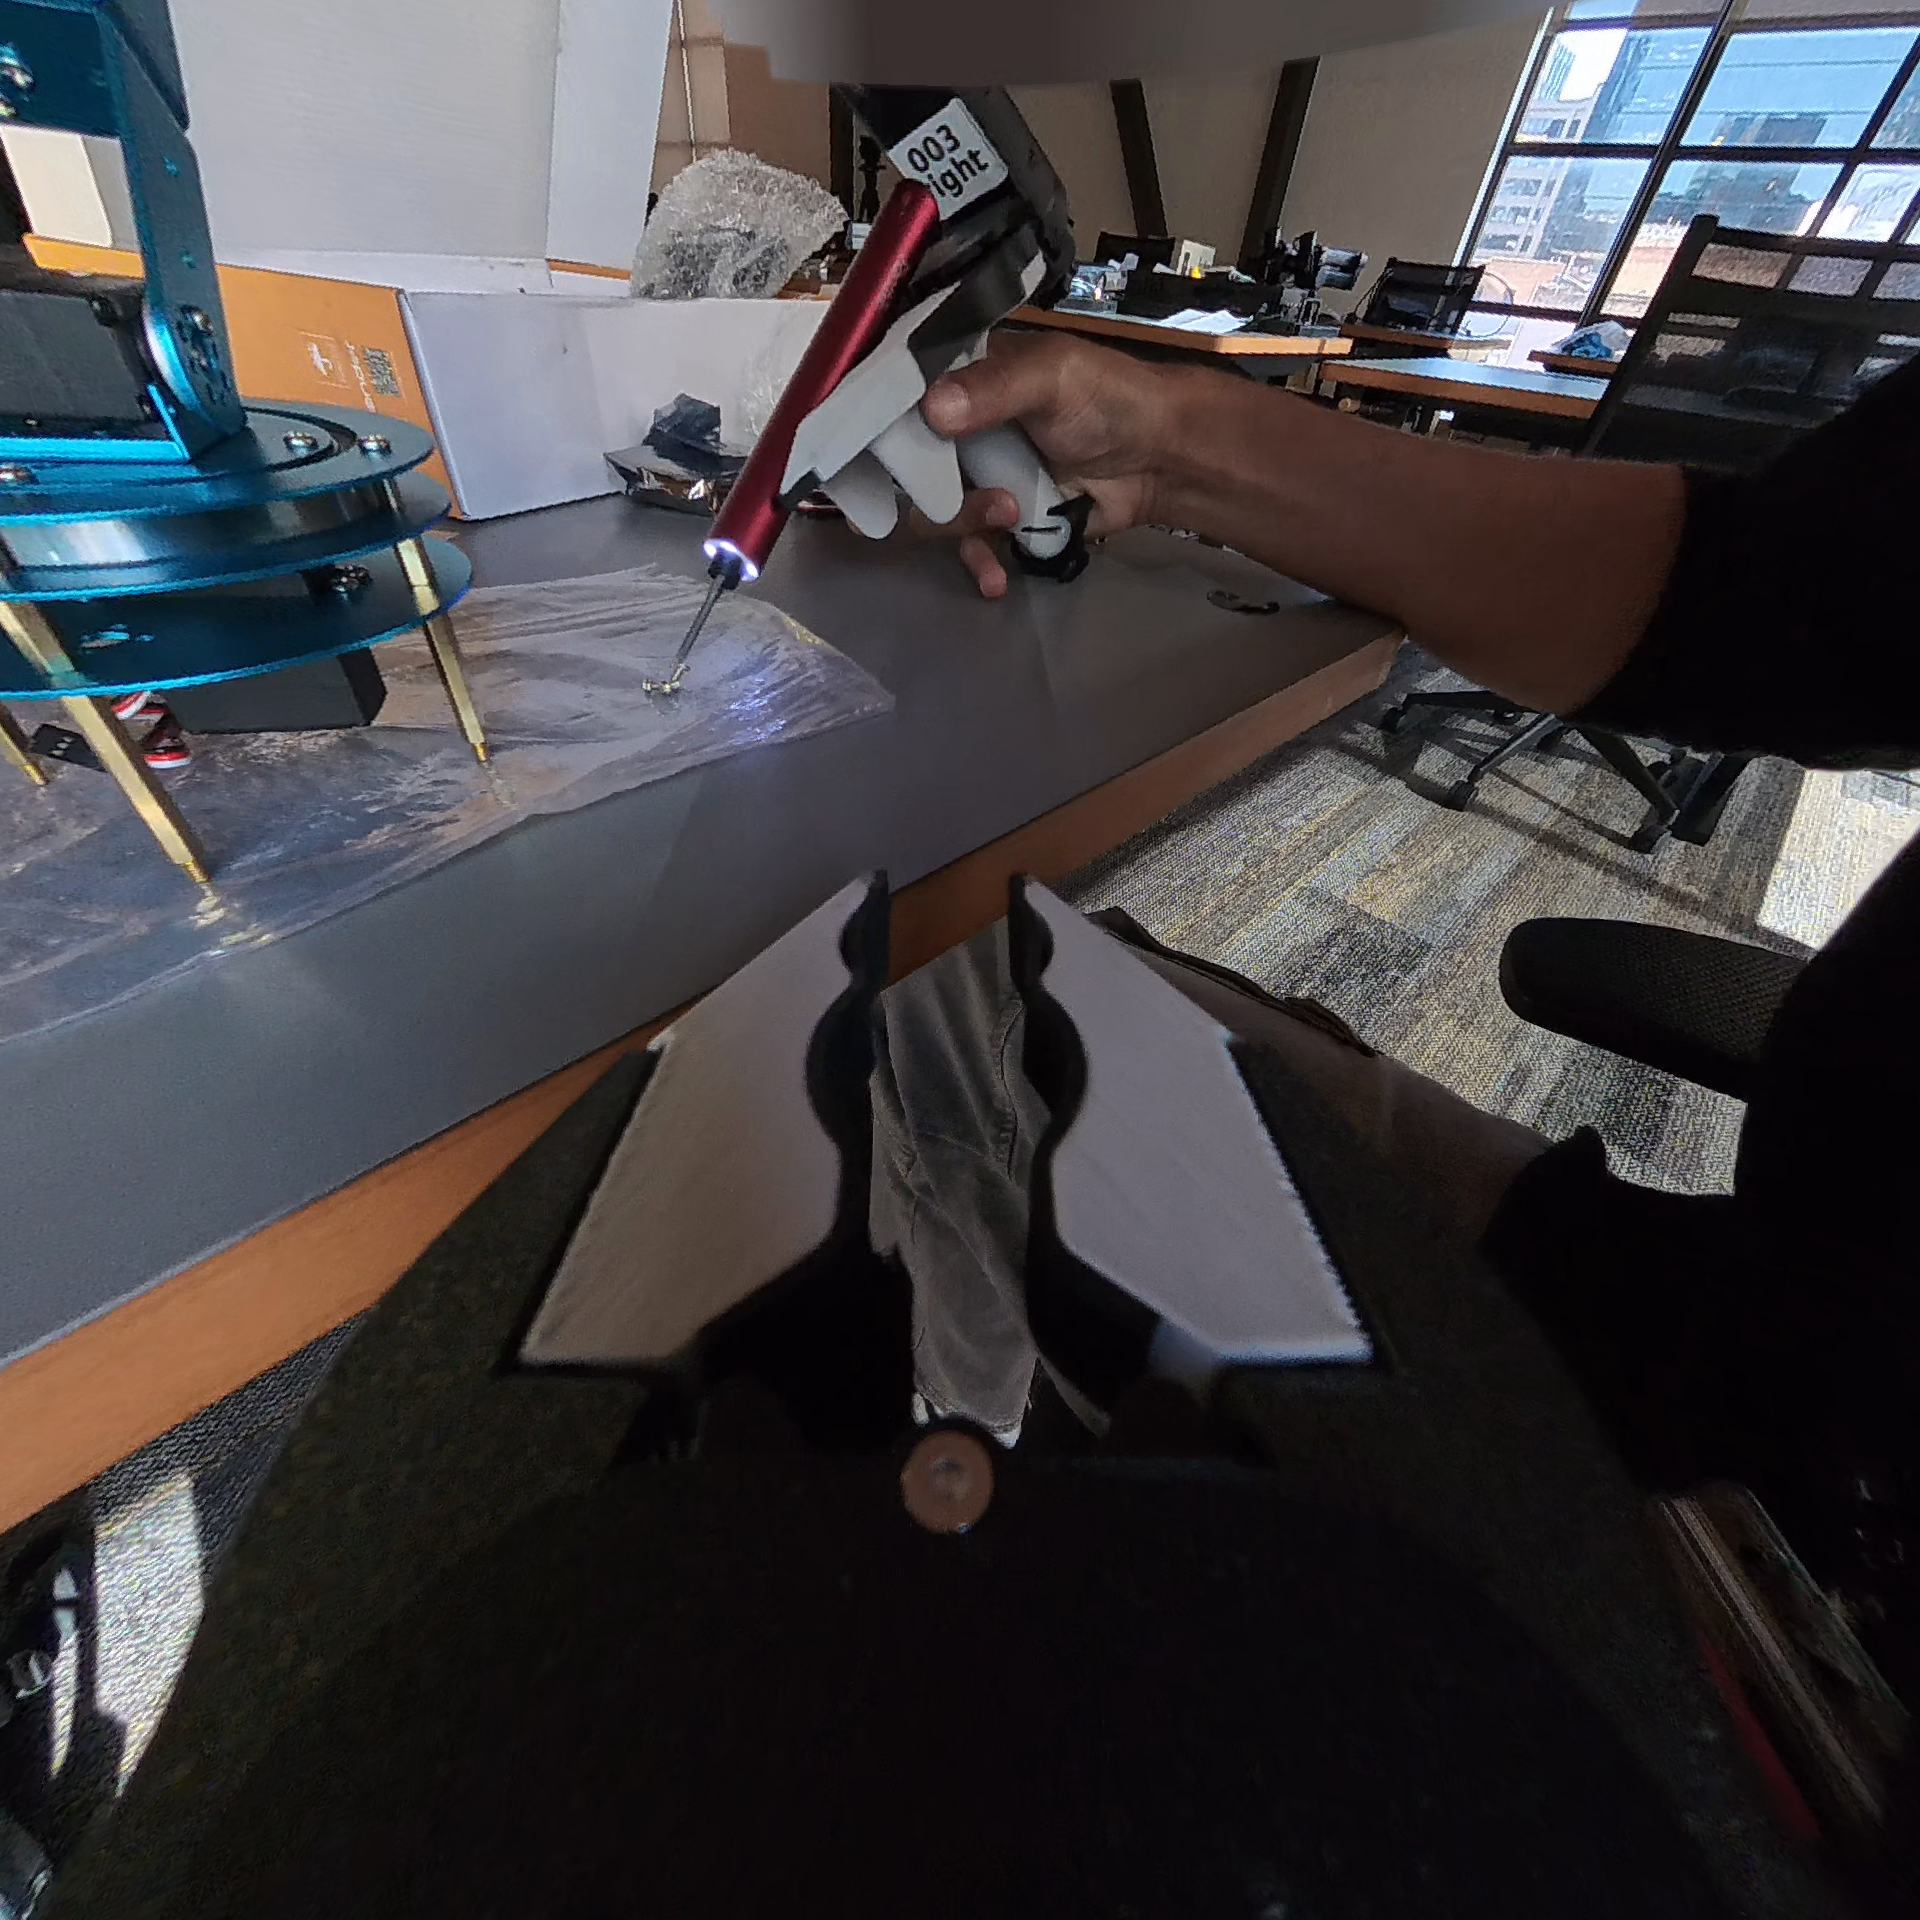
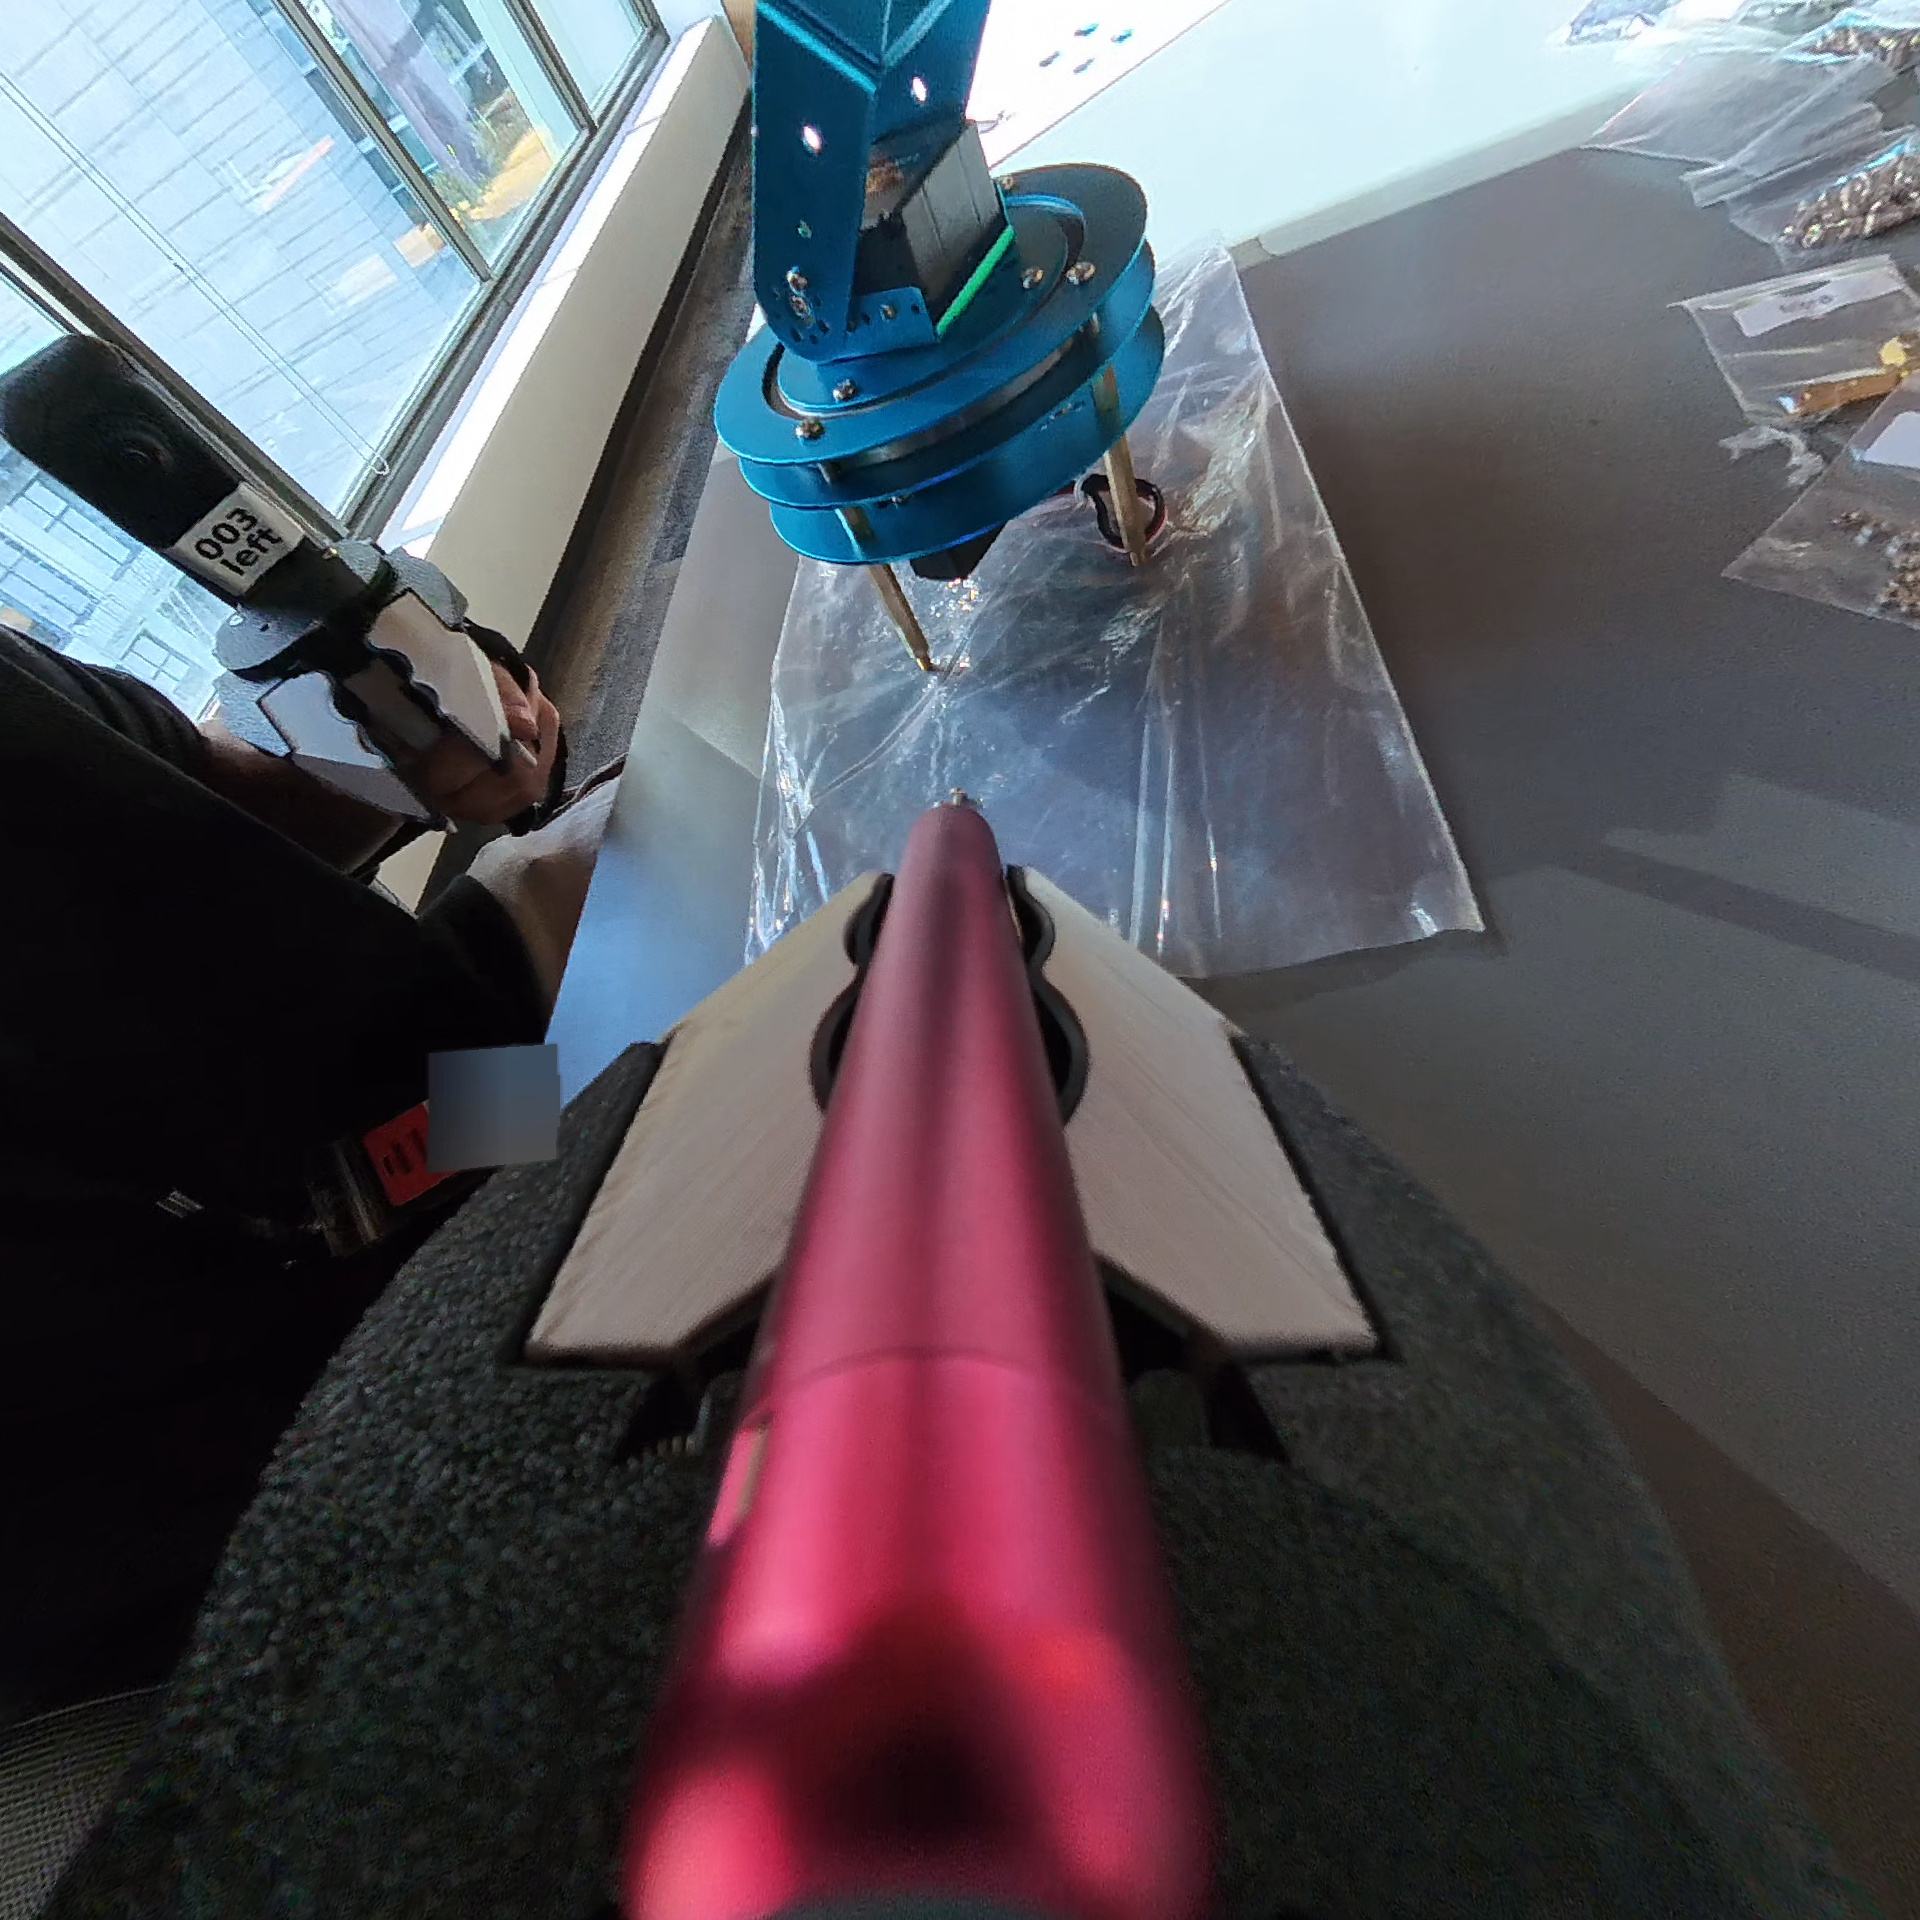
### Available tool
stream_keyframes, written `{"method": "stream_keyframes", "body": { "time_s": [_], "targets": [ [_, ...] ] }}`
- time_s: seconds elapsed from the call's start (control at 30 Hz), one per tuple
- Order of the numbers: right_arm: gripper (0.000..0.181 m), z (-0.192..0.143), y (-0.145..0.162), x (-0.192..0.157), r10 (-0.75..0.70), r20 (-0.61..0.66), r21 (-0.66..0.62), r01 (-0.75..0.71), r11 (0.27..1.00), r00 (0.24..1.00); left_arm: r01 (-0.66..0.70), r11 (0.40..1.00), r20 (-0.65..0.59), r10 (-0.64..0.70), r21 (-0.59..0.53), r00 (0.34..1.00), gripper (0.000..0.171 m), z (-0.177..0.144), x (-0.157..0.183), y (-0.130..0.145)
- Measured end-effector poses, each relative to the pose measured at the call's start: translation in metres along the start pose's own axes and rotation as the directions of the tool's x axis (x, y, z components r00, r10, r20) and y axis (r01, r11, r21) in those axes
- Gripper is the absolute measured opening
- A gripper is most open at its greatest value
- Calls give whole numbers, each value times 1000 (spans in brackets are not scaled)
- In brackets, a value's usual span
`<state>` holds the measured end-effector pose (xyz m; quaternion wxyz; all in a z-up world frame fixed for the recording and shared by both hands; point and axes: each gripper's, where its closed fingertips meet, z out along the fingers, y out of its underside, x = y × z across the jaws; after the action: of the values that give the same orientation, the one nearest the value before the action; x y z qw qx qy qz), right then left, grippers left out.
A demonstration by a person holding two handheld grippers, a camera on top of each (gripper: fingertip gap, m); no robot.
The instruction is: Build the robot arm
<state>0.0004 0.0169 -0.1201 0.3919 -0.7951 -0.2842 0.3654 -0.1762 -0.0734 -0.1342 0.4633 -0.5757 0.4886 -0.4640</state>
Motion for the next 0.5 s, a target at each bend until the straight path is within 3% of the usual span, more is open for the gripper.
{"method": "stream_keyframes", "body": {
  "time_s": [0.5],
  "targets": [
    [23, 0, 4, -1, -75, -67, -28, 74, 997, 995, -19, 1000, 21, 20, -23, 1000, 22, 6, -3, -11]
  ]
}}
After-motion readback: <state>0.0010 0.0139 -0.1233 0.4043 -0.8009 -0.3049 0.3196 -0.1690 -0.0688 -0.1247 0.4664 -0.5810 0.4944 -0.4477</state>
